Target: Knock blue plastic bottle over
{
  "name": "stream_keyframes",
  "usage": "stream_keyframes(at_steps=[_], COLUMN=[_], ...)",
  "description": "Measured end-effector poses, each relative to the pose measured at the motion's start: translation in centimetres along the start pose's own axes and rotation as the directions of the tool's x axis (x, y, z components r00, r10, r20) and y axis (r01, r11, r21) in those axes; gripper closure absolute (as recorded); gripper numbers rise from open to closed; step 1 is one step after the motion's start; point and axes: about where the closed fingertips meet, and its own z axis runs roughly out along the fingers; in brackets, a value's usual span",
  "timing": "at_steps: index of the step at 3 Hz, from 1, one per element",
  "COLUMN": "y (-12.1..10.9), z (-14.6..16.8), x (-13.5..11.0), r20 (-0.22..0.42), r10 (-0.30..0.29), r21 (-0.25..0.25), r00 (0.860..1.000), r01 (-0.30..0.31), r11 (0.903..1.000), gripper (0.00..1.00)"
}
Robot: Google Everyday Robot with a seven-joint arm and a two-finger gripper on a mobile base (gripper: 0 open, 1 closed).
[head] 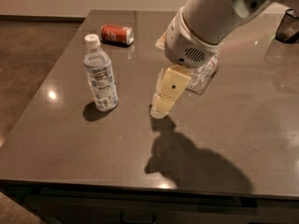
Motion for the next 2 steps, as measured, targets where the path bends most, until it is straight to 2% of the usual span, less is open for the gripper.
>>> stream_keyframes(at_steps=[1,2], y=[-0.9,-1.8], z=[3.6,5.7], x=[-4.7,-7.5], r20=[0.084,0.137], r10=[0.029,0.066], r21=[-0.042,-0.073], r00=[0.996,0.988], r01=[-0.026,-0.056], r11=[0.9988,0.9958], gripper=[0.00,0.00])
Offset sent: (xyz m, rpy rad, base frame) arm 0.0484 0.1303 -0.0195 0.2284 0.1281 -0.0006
